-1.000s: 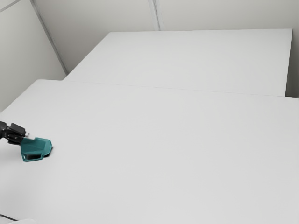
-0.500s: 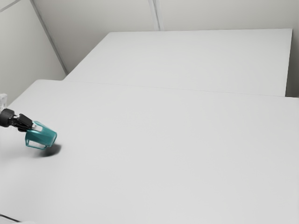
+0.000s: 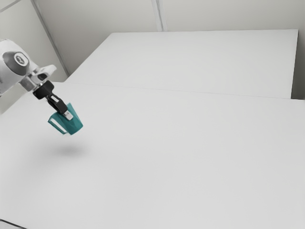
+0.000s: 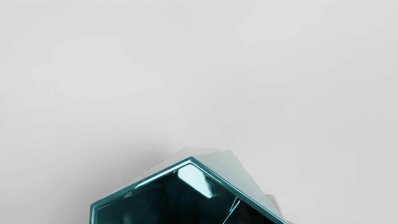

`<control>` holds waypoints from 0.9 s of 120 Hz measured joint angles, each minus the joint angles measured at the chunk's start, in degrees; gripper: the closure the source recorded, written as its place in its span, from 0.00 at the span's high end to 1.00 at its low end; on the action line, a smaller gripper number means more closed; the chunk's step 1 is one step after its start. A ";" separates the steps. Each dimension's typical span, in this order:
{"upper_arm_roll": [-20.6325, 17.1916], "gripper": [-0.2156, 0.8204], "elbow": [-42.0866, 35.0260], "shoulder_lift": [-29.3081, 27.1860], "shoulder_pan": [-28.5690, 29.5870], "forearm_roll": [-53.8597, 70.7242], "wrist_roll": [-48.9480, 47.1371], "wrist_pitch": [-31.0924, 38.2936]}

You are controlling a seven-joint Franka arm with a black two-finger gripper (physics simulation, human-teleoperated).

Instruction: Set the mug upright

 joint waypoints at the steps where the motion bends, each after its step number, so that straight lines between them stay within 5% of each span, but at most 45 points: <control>1: -0.02 0.03 -0.02 -0.02 -0.48 0.54 -0.32 0.47; 50: -9.49 0.03 -15.35 -7.05 -8.92 18.38 -17.29 23.87; 108: -10.02 0.03 -16.26 -2.91 -8.32 21.57 -30.91 32.58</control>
